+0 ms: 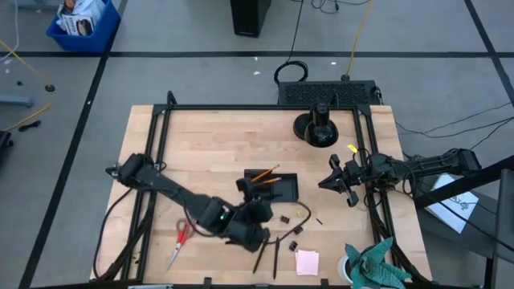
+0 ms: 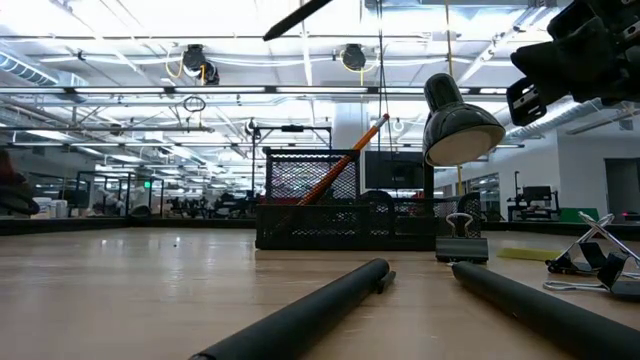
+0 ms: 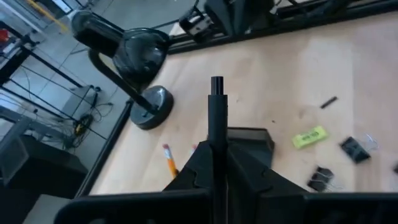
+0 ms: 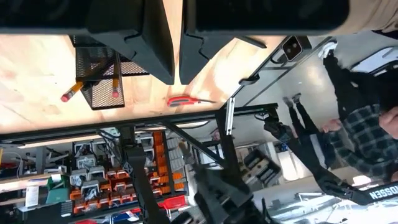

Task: Pick and place office supplies into organizer
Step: Put the black pen into the black desk organizer

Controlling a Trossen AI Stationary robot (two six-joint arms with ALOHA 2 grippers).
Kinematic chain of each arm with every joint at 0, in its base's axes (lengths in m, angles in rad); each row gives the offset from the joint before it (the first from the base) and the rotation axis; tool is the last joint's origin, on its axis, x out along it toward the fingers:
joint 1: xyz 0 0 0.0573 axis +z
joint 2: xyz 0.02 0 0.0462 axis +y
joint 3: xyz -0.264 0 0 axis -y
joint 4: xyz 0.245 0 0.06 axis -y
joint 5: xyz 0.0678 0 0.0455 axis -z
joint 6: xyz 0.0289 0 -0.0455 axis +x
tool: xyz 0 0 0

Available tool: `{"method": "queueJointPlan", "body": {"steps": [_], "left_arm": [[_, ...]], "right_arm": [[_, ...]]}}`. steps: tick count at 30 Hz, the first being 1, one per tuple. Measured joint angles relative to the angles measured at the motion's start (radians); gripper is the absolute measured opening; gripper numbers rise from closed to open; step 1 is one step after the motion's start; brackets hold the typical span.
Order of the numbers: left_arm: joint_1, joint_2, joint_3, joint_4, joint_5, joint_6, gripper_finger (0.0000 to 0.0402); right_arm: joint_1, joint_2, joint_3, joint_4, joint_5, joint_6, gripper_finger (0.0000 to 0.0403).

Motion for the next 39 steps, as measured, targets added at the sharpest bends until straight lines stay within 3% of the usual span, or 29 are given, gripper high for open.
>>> {"method": "queueJointPlan", "body": {"steps": [4, 9, 15, 20, 25, 29, 39], "left_arm": [[0.064, -0.006, -0.022, 0.080, 0.116, 0.070, 0.0007], [0.130, -0.009, -0.103, 0.265, 0.185, 0.196, 0.0018], [0.185, -0.097, -0.281, 0.672, 0.293, 0.391, 0.0007], [0.211, -0.257, -0.507, 1.012, 0.354, 0.531, 0.0016], [0.222, -0.426, -0.757, 1.147, 0.406, 0.495, 0.0007], [0.244, -0.476, -0.897, 1.279, 0.457, 0.460, 0.0011], [0.291, -0.477, -1.024, 1.327, 0.554, 0.414, 0.0008]], "right_arm": [[0.000, 0.000, 0.000, 0.003, 0.000, -0.003, 0.0020], [0.000, 0.000, 0.000, 0.004, 0.000, -0.001, 0.0020], [0.000, 0.003, 0.000, 0.001, -0.001, 0.001, 0.0020], [0.000, 0.003, 0.000, 0.000, -0.001, 0.001, 0.0020], [0.000, 0.006, 0.000, -0.008, -0.001, 0.001, 0.0020], [0.000, 0.011, 0.000, 0.002, 0.000, 0.001, 0.0020], [0.000, 0.013, 0.000, 0.008, 0.004, 0.001, 0.0020]]}}
